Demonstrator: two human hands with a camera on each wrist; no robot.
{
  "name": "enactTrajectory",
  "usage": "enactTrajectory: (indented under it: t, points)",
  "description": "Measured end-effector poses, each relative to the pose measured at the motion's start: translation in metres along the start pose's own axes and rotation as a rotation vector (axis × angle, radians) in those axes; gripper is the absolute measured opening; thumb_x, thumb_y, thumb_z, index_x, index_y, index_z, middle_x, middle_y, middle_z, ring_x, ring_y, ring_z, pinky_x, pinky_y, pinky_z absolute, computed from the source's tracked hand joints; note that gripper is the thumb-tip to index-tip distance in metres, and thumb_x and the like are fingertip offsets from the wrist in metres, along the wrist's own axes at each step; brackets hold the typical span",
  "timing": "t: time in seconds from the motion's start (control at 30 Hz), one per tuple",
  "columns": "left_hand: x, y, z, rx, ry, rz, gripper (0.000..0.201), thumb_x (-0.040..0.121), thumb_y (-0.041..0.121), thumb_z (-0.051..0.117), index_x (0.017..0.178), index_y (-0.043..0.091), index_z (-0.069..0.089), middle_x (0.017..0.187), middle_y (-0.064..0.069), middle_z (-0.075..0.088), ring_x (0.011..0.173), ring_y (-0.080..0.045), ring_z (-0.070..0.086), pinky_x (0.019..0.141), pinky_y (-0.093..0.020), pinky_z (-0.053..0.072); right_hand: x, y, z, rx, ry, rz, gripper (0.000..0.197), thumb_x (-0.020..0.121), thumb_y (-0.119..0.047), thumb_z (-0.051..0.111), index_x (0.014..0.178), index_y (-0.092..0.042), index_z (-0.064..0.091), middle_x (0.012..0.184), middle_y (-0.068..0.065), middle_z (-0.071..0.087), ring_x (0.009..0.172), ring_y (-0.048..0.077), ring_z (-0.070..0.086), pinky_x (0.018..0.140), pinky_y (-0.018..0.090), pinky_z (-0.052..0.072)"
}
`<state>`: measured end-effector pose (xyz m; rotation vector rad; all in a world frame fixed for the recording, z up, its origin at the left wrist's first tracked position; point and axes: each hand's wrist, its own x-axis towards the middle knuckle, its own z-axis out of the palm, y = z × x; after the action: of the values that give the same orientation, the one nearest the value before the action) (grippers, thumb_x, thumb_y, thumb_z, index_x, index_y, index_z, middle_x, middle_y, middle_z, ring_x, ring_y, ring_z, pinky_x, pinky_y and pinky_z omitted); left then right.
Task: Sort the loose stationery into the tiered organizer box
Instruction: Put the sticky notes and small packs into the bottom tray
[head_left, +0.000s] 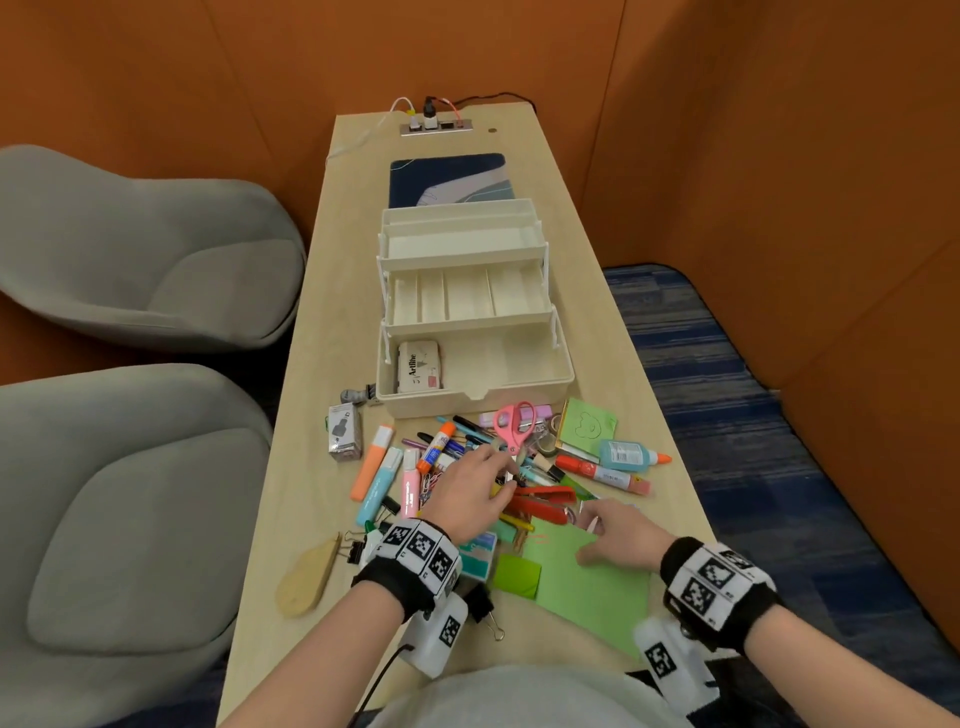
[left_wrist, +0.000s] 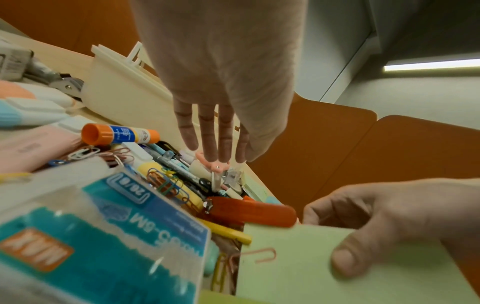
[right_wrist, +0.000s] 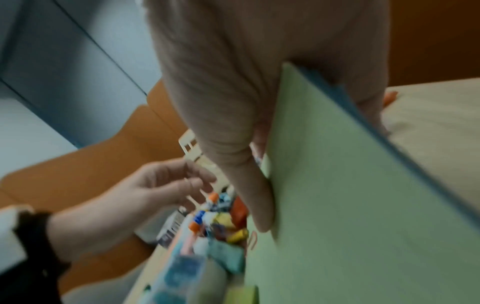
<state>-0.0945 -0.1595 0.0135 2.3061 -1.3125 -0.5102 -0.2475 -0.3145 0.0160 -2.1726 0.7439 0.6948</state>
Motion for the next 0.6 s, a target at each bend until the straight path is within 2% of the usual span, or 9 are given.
enactTrajectory:
  t: [0.1,0.2,0.27,0.33,0.37,0.43,0.5,0.57,0.6]
  points:
    - [0.003,0.006,-0.002,-0.019,-0.027,0.005,0.029,0.099,0.037,0.039,0.117,0.02,0.055,0.114,0.003,0.056,0.109,-0.015,0.052,0.09,-0.03,0.042,-0.012,-0.01,-0.028,-0.035,-0.026,-0.079,0.022,0.082,-0.024,0.069,0.097,-0.025,0.053,0.079,-0.014,0.038,0.076,0.005,0.044,0.06,0.014,0.031]
    - [0.005,0.015,-0.006,-0.14,-0.048,-0.054,0.042,0.1,0.049,0.029,0.12,0.021,0.052,0.121,0.0,0.059,0.106,-0.015,0.055,0.092,-0.033,0.043,-0.021,-0.021,-0.057,-0.092,-0.01,-0.128,0.015,0.085,-0.023,0.067,0.096,-0.023,0.057,0.076,-0.011,0.042,0.067,0.001,0.041,0.058,0.015,0.032]
    - [0.007,0.019,-0.008,-0.238,-0.09,-0.102,0.045,0.097,0.055,0.031,0.124,0.024,0.049,0.11,0.003,0.063,0.097,-0.013,0.057,0.086,-0.031,0.044,-0.024,-0.026,-0.074,-0.095,0.028,-0.151,0.011,0.085,-0.023,0.066,0.092,-0.023,0.058,0.074,-0.01,0.046,0.065,0.002,0.044,0.057,0.015,0.034]
    - [0.008,0.021,-0.007,-0.419,-0.165,-0.149,0.045,0.093,0.056,0.043,0.125,0.026,0.046,0.104,0.008,0.065,0.093,-0.011,0.061,0.084,-0.03,0.049,-0.025,-0.03,-0.086,-0.069,0.052,-0.189,0.008,0.086,-0.022,0.065,0.085,-0.026,0.058,0.073,-0.008,0.05,0.065,0.004,0.047,0.058,0.015,0.037]
    - [0.009,0.019,-0.006,-0.528,-0.188,-0.176,0.043,0.09,0.052,0.053,0.123,0.026,0.047,0.103,0.008,0.067,0.089,-0.01,0.064,0.081,-0.03,0.052,-0.024,-0.032,-0.091,-0.045,0.061,-0.207,0.01,0.086,-0.021,0.065,0.082,-0.027,0.058,0.073,-0.007,0.052,0.065,0.005,0.048,0.06,0.016,0.039]
    - [0.01,0.014,-0.007,-0.69,-0.204,-0.224,0.035,0.085,0.033,0.067,0.114,0.021,0.051,0.099,0.003,0.07,0.08,-0.01,0.065,0.077,-0.028,0.054,-0.02,-0.031,-0.099,0.04,0.071,-0.229,0.013,0.086,-0.02,0.066,0.079,-0.029,0.06,0.074,-0.006,0.053,0.065,0.006,0.049,0.062,0.018,0.041]
    - [0.011,0.009,-0.008,-0.773,-0.194,-0.247,0.023,0.084,0.017,0.069,0.103,0.016,0.055,0.092,-0.001,0.069,0.081,-0.013,0.063,0.082,-0.034,0.052,-0.013,-0.028,-0.104,0.136,0.05,-0.245,0.01,0.085,-0.019,0.067,0.081,-0.026,0.063,0.076,-0.004,0.053,0.066,0.008,0.052,0.065,0.02,0.043]
    - [0.011,0.004,-0.012,-0.825,-0.183,-0.263,0.014,0.086,0.013,0.067,0.093,0.017,0.055,0.085,0.002,0.065,0.083,-0.014,0.061,0.089,-0.04,0.048,-0.004,-0.025,-0.103,0.24,0.01,-0.257,0.005,0.085,-0.018,0.068,0.086,-0.022,0.064,0.08,-0.001,0.052,0.069,0.012,0.054,0.067,0.022,0.045]
    - [0.012,0.003,-0.014,-0.85,-0.188,-0.272,0.012,0.087,0.014,0.065,0.091,0.018,0.054,0.084,0.002,0.065,0.083,-0.015,0.061,0.089,-0.04,0.048,-0.002,-0.025,-0.103,0.275,-0.006,-0.259,0.003,0.086,-0.019,0.067,0.088,-0.02,0.065,0.08,-0.001,0.052,0.07,0.011,0.054,0.066,0.021,0.045]
